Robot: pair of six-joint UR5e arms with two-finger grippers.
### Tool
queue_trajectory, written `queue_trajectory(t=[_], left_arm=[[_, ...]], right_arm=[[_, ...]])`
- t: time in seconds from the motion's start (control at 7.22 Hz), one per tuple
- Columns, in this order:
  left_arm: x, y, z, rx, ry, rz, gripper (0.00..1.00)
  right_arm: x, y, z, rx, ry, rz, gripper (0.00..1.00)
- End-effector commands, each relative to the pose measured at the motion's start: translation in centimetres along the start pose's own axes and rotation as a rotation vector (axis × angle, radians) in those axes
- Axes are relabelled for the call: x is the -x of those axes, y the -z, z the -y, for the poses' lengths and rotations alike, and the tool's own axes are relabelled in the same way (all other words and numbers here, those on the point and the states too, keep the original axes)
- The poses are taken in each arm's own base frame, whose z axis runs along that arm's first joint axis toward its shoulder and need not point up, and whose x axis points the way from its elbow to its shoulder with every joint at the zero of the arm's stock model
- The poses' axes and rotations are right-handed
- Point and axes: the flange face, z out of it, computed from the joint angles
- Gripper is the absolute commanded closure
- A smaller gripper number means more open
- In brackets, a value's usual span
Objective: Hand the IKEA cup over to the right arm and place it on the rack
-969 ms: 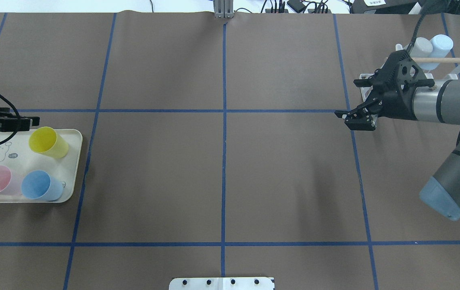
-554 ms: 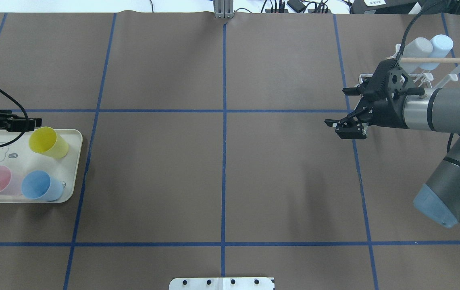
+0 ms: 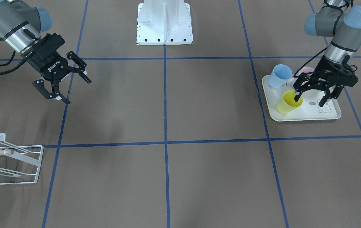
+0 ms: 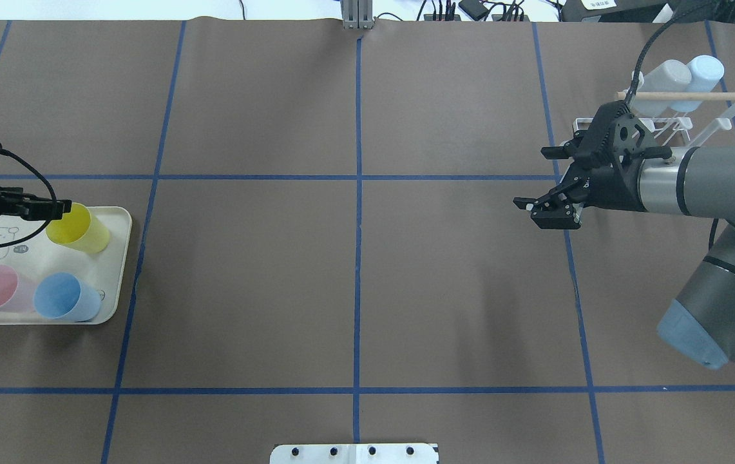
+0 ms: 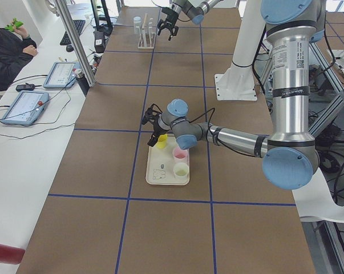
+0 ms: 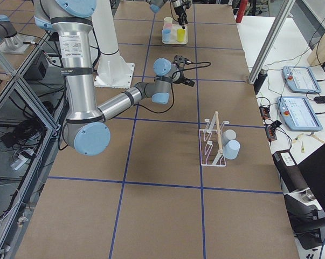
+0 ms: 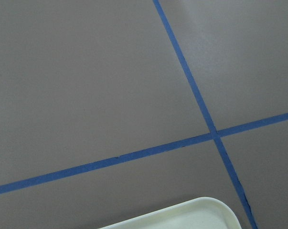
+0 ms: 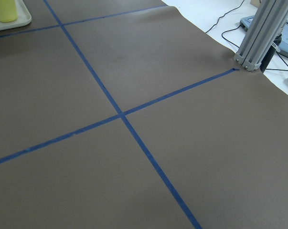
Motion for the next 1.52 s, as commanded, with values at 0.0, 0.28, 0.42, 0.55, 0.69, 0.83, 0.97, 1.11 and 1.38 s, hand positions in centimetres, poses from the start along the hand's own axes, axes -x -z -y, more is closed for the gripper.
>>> queue_trajectory(t=[0.0, 0.28, 0.42, 0.55, 0.69, 0.83, 0.97, 1.11, 1.38], left_arm=[[-0.4, -0.6, -0.9, 0.010, -0.011, 0.006, 0.39], [-0.9, -1.1, -1.6, 0.028, -0.017, 0.000, 0.58], [-1.0, -1.2, -1.6, 0.029, -0.018, 0.000, 0.59], [-1.0, -1.2, -1.7, 0.030, -0.017, -0.001, 0.68], [-1.0, -1.2, -1.7, 0.030, -0.017, -0.001, 0.89], [-1.0, -1.1, -1.6, 0.028, -0.017, -0.001, 1.00], [-1.1, -1.0, -1.6, 0.027, -0.023, -0.005, 1.00], [-1.3, -0.6, -1.3, 0.019, -0.025, -0.010, 1.00], [-2.8, 2.8, 1.1, -0.040, -0.027, -0.046, 1.00]], right_arm=[[0.1, -0.1, -0.1, 0.002, 0.000, 0.001, 0.00], [0.3, -0.3, -0.2, 0.003, 0.001, 0.004, 0.00], [0.2, -0.3, -0.3, 0.006, -0.002, 0.003, 0.00], [0.4, -0.3, -0.3, 0.005, -0.001, 0.007, 0.00], [0.5, -0.4, -0.3, 0.006, 0.000, 0.009, 0.00], [0.6, -0.5, -0.3, 0.006, 0.000, 0.011, 0.00], [0.6, -0.5, -0.4, 0.008, 0.001, 0.011, 0.00], [0.6, -0.6, -0.4, 0.008, 0.002, 0.012, 0.00], [1.2, -1.0, -0.5, 0.009, 0.006, 0.016, 0.00]])
